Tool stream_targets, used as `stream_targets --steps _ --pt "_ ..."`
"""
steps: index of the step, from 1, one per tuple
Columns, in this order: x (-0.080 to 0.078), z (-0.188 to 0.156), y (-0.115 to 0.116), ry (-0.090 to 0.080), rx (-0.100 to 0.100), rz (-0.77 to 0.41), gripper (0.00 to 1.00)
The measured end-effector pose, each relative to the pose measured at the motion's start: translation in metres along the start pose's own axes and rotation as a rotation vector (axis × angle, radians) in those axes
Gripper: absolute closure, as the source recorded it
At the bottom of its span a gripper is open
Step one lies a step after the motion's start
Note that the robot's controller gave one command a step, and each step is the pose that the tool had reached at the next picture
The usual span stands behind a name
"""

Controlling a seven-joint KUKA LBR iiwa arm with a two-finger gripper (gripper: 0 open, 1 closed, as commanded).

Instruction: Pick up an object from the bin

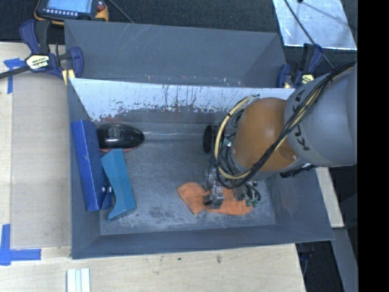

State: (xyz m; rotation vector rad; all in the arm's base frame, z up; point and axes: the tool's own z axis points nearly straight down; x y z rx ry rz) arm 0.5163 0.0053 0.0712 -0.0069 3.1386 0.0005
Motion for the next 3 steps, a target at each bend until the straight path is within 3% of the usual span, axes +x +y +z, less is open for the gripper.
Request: stream_targets --steps 3 --pt "0.0000 0.0000 -0.0001 0.000 0.000 0.001 1.00"
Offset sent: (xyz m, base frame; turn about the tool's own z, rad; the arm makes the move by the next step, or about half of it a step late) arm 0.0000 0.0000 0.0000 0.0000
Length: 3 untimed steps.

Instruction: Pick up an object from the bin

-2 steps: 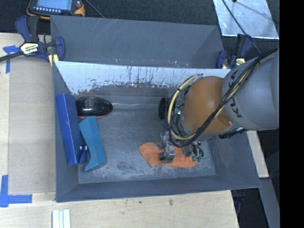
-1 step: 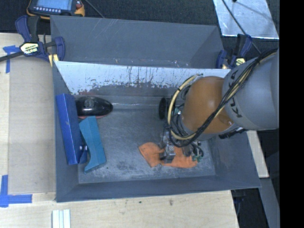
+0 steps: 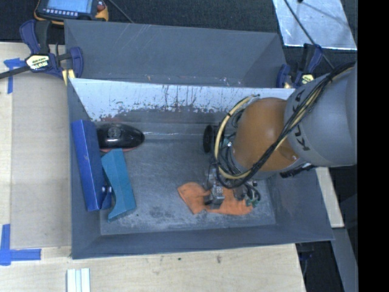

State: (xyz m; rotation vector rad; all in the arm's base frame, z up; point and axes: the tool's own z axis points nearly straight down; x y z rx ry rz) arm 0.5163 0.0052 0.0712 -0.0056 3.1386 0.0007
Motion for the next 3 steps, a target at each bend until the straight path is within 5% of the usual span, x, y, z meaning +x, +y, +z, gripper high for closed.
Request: stream_targets --steps 3 --pt "0.0000 0.0000 -0.0001 0.000 0.000 0.000 1.00"
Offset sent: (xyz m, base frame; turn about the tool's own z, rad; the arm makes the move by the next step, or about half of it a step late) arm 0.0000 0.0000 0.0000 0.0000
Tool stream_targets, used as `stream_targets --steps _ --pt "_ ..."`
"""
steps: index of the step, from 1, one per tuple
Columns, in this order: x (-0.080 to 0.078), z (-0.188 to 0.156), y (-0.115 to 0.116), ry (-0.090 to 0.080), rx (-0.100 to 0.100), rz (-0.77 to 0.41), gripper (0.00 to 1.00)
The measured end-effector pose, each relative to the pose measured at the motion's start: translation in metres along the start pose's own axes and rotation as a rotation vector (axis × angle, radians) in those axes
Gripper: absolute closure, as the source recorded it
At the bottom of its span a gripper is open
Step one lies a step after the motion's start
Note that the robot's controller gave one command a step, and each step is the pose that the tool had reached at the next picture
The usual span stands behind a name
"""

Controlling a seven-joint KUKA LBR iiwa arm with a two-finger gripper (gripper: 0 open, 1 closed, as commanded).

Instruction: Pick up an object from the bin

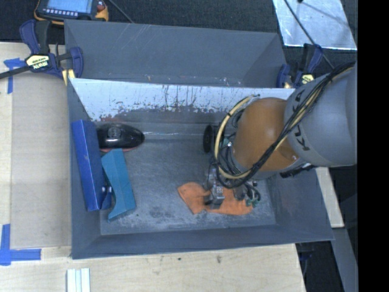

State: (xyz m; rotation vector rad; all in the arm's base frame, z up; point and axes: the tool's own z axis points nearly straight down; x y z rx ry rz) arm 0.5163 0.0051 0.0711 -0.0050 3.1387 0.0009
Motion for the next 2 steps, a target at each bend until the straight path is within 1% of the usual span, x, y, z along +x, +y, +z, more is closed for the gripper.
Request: stream_targets --steps 2 --pt "0.0000 0.0000 0.0000 0.000 0.000 0.000 1.00"
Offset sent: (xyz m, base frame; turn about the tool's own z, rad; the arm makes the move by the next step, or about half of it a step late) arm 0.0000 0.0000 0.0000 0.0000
